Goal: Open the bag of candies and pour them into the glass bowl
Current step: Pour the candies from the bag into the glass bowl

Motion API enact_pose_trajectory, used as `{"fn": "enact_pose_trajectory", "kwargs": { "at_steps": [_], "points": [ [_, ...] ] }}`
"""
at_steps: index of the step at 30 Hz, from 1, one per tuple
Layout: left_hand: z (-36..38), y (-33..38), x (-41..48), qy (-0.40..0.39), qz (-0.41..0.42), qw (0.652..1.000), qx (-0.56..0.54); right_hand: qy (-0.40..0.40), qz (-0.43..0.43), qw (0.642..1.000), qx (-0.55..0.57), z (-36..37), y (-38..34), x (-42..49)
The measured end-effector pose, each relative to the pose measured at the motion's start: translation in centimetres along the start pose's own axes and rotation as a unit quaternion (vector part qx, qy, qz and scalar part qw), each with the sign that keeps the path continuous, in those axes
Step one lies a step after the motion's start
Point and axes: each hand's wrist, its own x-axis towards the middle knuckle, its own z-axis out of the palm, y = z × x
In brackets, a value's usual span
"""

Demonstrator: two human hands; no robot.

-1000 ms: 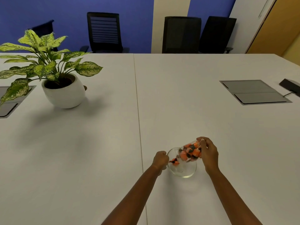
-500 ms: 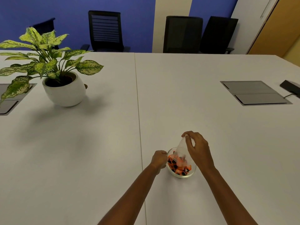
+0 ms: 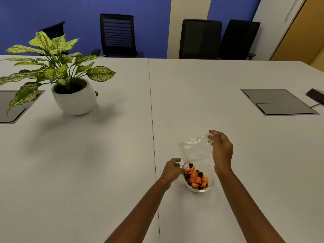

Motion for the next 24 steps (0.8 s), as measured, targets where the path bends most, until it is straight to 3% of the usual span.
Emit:
{"fn": "enact_pose_trajectory", "kwargs": {
  "at_steps": [4,7,11,17,21,24],
  "points": [
    [-0.6,0.4,-0.7,-0.031,0.042,0.998,-0.029,-0.03,0.239,0.959,0.15,1.3,-0.2,-0.2],
    [-1.4,0.4,-1.1,-0.01,0.077,0.991,-0.113,-0.06,0.33,0.922,0.191,2.2,0.2,-0.6],
    [-3.1,0.0,-1.4,0.07,0.095,0.966,-0.228,-0.083,0.34,0.923,0.16,3.4,1.1,-1.8],
    [-5.0,-0.1,-1.0,0.189,0.076,0.938,-0.281,-0.126,0.328,0.931,0.102,4.7,2.9,-3.9],
    [-5.3,0.1,-0.9,0.259,0.06,0.926,-0.268,-0.15,0.312,0.935,0.075,5.3,4.1,-4.6],
    [-5.7,0.0,-0.8,0.302,0.083,0.93,-0.192,-0.186,0.307,0.932,0.047,5.5,4.1,-4.7]
  ]
}}
